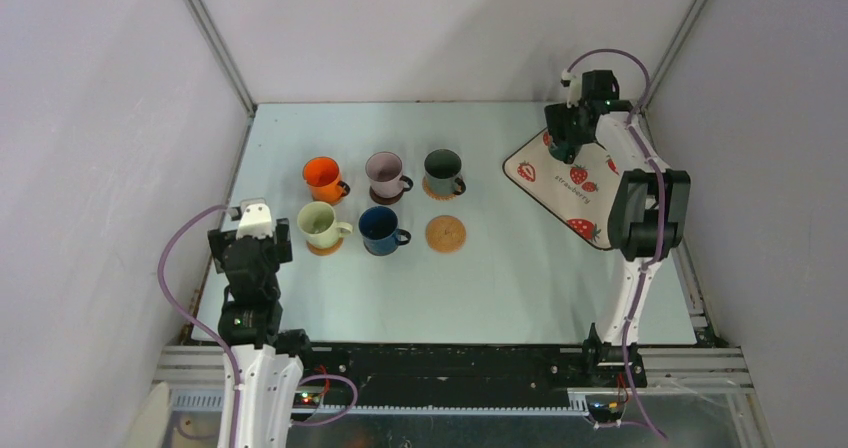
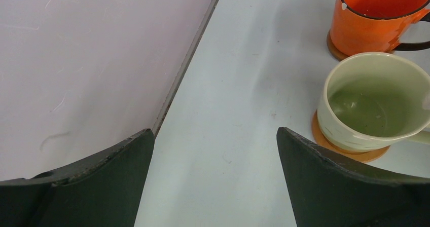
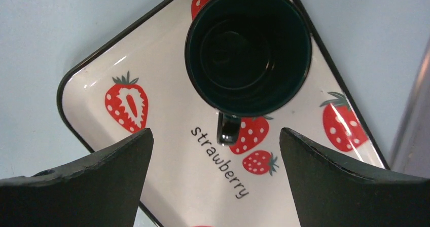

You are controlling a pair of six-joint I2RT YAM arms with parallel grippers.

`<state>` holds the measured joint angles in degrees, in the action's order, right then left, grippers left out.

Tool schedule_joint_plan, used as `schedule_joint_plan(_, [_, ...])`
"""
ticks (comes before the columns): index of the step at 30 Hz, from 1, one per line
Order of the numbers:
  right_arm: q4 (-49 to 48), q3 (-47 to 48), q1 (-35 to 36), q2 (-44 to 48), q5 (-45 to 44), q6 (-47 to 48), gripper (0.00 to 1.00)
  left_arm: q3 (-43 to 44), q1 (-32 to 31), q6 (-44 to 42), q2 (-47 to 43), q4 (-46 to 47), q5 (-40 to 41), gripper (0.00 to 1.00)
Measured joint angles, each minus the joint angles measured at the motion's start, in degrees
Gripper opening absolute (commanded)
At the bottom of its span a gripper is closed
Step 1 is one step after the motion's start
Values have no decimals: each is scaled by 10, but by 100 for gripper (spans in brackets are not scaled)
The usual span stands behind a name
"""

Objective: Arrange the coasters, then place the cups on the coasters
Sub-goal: Pick up the cup from the tray.

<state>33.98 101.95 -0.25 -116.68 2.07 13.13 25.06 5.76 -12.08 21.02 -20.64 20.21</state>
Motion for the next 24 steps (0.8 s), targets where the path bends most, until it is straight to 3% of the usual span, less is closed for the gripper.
schedule_joint_plan(7, [32, 45, -5, -74, 4, -14, 95, 0, 0, 0, 12, 5, 2, 98])
schedule_joint_plan(11, [40, 62, -9, -100, 5, -17, 85, 0, 0, 0, 23, 9, 3, 98])
schedule_joint_plan(16, [50, 85, -13, -127, 6, -21, 60, 0, 0, 0, 34, 14, 6, 98])
schedule_joint_plan(18, [53, 99, -14, -139, 6, -22, 45, 0, 0, 0, 37, 17, 6, 98])
schedule_joint_plan(19, [56, 106, -14, -145, 8, -22, 30, 0, 0, 0, 38, 19, 7, 98])
schedule_joint_plan(20, [56, 110, -14, -149, 8, -23, 23, 0, 0, 0, 40, 21, 7, 98])
schedule_joint_plan(21, [56, 113, -14, -152, 7, -23, 8, 0, 0, 0, 41, 22, 7, 98])
schedule_joint_plan(24, [56, 119, -12, -157, 0, -24, 0, 0, 0, 0, 44, 24, 7, 98])
